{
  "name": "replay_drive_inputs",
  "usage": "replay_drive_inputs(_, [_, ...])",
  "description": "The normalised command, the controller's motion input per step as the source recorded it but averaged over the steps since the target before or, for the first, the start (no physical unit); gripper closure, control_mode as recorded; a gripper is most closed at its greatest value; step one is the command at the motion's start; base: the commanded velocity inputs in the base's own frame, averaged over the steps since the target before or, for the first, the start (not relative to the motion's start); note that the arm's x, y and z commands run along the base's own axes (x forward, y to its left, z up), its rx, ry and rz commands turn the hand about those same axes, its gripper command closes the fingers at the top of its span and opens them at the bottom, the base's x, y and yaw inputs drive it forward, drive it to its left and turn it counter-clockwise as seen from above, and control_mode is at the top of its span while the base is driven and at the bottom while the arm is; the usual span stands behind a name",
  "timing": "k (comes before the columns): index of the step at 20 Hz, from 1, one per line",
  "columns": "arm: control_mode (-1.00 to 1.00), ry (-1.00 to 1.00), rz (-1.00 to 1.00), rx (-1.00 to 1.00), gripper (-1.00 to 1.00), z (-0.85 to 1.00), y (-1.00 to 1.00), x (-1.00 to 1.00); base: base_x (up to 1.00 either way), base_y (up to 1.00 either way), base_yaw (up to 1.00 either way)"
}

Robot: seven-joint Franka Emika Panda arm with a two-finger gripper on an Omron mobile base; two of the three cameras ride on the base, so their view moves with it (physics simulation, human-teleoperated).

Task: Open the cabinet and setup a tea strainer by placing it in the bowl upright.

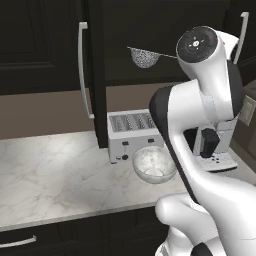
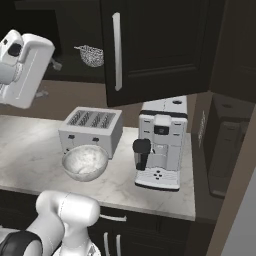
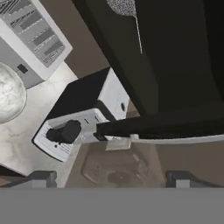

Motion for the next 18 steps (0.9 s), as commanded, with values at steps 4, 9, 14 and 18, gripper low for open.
replay_drive_inputs(4, [-1.0, 0.08, 0.08, -0.04, -1.0, -0.04, 0.0, 0.45, 0.0, 0.0, 0.0])
replay_drive_inputs(9, [-1.0, 0.1, 0.11, -0.09, -1.0, -0.06, 0.0, 0.54, 0.0, 0.0, 0.0])
replay_drive_inputs(14, [-1.0, 0.06, 0.04, -0.14, -1.0, 0.0, -0.01, 0.36, 0.0, 0.0, 0.0])
replay_drive_inputs(18, [-1.0, 0.07, 0.0, -0.11, -1.0, -0.03, -0.11, 0.21, 0.0, 0.0, 0.0])
